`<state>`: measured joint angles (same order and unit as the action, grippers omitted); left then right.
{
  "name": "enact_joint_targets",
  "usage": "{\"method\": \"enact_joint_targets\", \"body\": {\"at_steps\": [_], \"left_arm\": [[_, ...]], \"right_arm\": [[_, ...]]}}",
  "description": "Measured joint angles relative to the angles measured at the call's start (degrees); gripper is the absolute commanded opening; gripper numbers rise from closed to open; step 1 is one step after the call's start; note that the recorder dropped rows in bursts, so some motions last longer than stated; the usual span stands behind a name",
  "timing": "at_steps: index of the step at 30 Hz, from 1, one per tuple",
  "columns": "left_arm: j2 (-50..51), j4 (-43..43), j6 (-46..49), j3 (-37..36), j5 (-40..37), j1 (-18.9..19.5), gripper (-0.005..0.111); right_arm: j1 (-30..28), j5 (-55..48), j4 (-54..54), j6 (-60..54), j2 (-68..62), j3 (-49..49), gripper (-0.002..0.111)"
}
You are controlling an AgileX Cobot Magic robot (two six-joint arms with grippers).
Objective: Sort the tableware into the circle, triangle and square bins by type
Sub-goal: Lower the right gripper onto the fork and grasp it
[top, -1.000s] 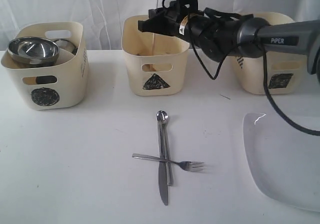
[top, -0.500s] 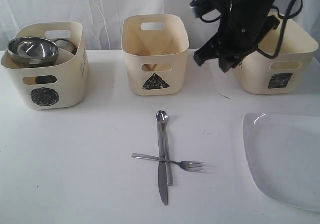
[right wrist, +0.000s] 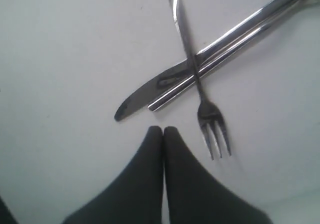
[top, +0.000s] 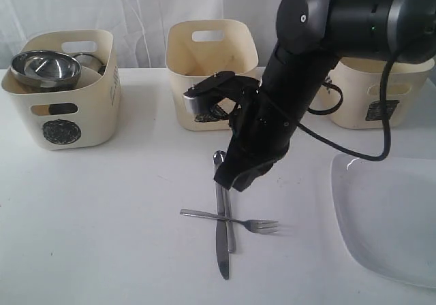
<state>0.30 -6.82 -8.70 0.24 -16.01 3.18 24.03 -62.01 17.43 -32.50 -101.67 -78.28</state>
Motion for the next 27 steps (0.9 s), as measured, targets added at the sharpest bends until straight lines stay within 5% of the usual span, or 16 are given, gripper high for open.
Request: {"method": "enact_joint_targets", "body": {"at_steps": [8,27], "left_arm": [[0.0,0.0,0.0,0.0,0.0,0.0,0.000],[0.0,0.0,0.0,0.0,0.0,0.0,0.000]], "right_arm": [[0.3,4.7,-0.9,-10.2,-1.7,0.1,0.050],[0.9,12.1,-6.6,-14.6,-13.7,0.1,0.049]]}}
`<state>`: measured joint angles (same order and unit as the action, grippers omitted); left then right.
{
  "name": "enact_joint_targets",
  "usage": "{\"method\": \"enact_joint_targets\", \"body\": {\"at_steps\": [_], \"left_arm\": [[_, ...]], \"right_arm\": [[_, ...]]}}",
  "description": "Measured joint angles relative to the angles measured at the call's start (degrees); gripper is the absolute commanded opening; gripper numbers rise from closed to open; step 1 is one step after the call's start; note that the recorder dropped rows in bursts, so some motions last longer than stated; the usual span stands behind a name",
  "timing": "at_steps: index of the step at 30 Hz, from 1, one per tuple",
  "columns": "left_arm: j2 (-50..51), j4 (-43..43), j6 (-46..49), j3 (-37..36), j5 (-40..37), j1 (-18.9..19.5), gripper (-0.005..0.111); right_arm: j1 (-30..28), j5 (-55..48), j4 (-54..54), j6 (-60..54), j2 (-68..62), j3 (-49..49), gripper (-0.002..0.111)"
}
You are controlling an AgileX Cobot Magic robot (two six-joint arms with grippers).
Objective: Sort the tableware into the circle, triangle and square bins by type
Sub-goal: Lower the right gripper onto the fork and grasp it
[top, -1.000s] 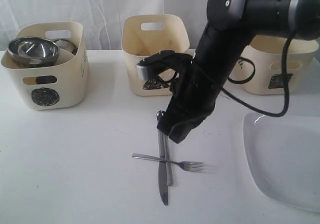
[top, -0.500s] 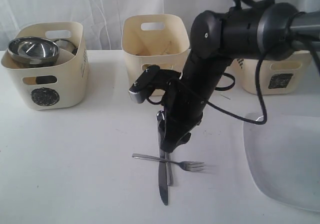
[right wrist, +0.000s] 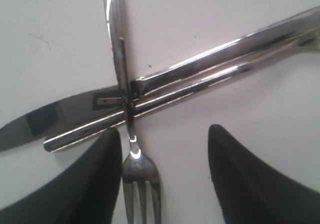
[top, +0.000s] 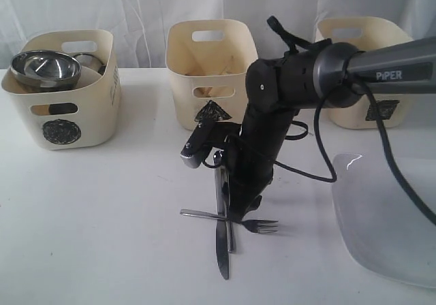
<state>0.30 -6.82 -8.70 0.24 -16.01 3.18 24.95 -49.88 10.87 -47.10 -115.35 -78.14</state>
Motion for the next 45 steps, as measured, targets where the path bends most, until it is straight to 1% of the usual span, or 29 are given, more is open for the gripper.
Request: {"method": "enact_joint_targets", "body": {"at_steps": [16,21,23,25,30,34,45], "left_arm": [[0.0,0.0,0.0,0.0,0.0,0.0,0.000],[0.0,0.0,0.0,0.0,0.0,0.0,0.000],[0.0,0.0,0.0,0.0,0.0,0.0,0.000],[0.0,0.0,0.0,0.0,0.0,0.0,0.000],[0.0,0.0,0.0,0.0,0.0,0.0,0.000],[0.0,0.0,0.0,0.0,0.0,0.0,0.000],[0.0,0.0,0.0,0.0,0.0,0.0,0.000]], "right_arm": [[0.4,1.8,0.8,0.0,-1.7,0.0,0.049],[0.5,2.1,0.8,0.0,-2.9,0.0,0.046],[0.5,1.8,1.1,0.0,-3.2,0.0,0.043],[0.5,1.5,1.2,0.0,-3.3,-0.1,0.036],[0.5,0.9,2.1,0.0,-3.3,-0.1,0.012],[0.5,0.9,2.1,0.0,-3.4,-0.1,0.000],[0.5,1.2,1.7,0.0,-3.4,-0.9,0.000]]}}
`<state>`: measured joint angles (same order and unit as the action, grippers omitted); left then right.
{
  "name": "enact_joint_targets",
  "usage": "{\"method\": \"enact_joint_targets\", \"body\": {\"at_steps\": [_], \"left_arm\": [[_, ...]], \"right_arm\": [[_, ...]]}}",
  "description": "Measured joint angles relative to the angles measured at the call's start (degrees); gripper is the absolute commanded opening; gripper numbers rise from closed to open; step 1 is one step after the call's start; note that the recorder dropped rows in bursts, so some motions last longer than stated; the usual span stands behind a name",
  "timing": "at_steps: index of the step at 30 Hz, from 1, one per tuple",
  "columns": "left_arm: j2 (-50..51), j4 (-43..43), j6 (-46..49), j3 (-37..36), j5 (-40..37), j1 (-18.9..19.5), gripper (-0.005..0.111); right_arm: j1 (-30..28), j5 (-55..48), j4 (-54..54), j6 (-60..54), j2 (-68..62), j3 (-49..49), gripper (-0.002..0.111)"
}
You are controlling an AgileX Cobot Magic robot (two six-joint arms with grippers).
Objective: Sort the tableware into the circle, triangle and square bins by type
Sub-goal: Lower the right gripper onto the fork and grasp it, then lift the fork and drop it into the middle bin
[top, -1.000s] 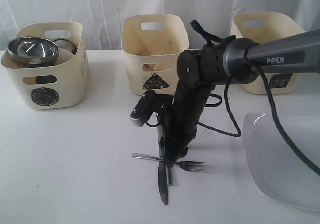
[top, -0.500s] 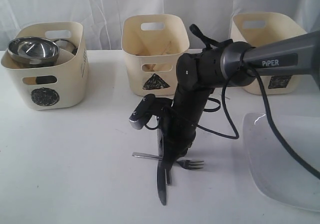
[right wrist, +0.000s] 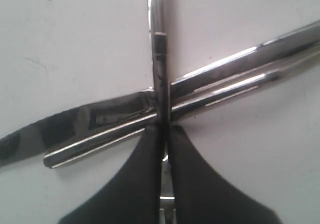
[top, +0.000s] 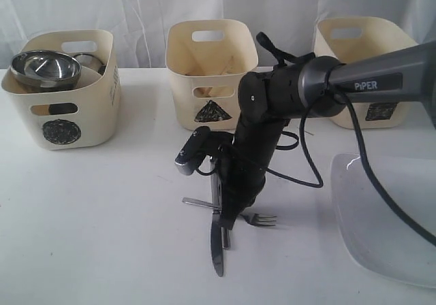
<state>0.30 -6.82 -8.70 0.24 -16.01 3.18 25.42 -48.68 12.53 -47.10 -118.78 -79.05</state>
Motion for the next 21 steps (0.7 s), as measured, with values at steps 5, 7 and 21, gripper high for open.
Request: {"method": "enact_joint_targets", "body": {"at_steps": [5,7,21], "left_arm": [[0.0,0.0,0.0,0.0,0.0,0.0,0.000],[0.0,0.0,0.0,0.0,0.0,0.0,0.000],[0.0,0.0,0.0,0.0,0.0,0.0,0.000]], "right_arm": [[0.2,1.6,-1.0,0.0,1.2,-0.6,0.000],[0.3,2.1,-1.0,0.0,1.8,-0.8,0.000],[0.0,4.8,-0.9,1.6,12.8,-6.7,0.000]]}}
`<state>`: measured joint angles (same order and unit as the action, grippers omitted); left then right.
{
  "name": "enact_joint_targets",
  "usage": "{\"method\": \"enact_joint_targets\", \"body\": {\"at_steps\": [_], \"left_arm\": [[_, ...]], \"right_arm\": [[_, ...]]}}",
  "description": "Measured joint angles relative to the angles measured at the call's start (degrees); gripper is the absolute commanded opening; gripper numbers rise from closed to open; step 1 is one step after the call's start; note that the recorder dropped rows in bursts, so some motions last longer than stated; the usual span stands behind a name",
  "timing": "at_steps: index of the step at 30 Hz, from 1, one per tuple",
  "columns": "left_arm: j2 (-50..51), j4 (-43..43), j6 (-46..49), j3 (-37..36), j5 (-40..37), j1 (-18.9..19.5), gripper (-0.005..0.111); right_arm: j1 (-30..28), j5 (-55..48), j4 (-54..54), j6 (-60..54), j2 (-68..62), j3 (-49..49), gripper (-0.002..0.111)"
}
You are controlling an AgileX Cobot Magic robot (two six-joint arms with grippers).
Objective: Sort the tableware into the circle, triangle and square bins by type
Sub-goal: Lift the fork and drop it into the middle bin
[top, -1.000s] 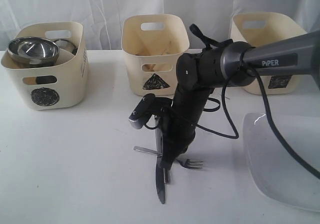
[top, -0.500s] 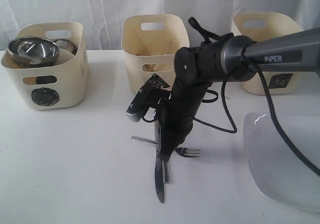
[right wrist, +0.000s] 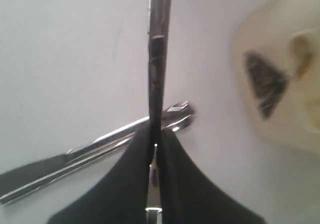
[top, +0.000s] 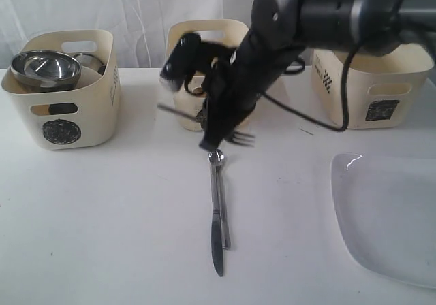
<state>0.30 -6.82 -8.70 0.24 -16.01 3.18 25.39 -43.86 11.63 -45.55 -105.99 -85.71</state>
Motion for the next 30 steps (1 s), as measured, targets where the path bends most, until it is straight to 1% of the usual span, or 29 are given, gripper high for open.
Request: {"method": "enact_joint_targets", "body": {"at_steps": [4,7,10,16,22,26,27,28,29,30], "left_arm": [[0.0,0.0,0.0,0.0,0.0,0.0,0.000],[0.0,0.0,0.0,0.0,0.0,0.0,0.000],[0.0,0.0,0.0,0.0,0.0,0.0,0.000],[0.0,0.0,0.0,0.0,0.0,0.0,0.000],[0.0,0.0,0.0,0.0,0.0,0.0,0.000],[0.0,0.0,0.0,0.0,0.0,0.0,0.000],[0.0,0.0,0.0,0.0,0.0,0.0,0.000],[0.0,0.0,0.0,0.0,0.0,0.0,0.000],[0.0,0.0,0.0,0.0,0.0,0.0,0.000],[0.0,0.0,0.0,0.0,0.0,0.0,0.000]], "right_arm": [[-3.1,8.6,0.7,1.9,3.8,-1.6,0.000],[-6.0,15.7,1.9,2.9,4.0,-1.6,0.000],[-7.5,23.5,3.1,3.0,3.2,-1.6,0.000],[-7.7,37.2,3.9,3.1,-0.4,-1.6,0.000],[-7.7,53.5,4.1,3.3,-6.6,-1.6,0.000],[-7.7,59.9,4.1,5.6,-9.7,-1.6,0.000],[-7.7,61.5,4.1,7.2,-11.1,-1.6,0.002],[-7.7,62.0,4.1,7.6,-11.8,-1.6,0.009],[-7.7,62.7,4.1,8.3,-12.9,-1.6,0.013],[-7.7,63.0,4.1,8.7,-13.5,-1.6,0.022]]}}
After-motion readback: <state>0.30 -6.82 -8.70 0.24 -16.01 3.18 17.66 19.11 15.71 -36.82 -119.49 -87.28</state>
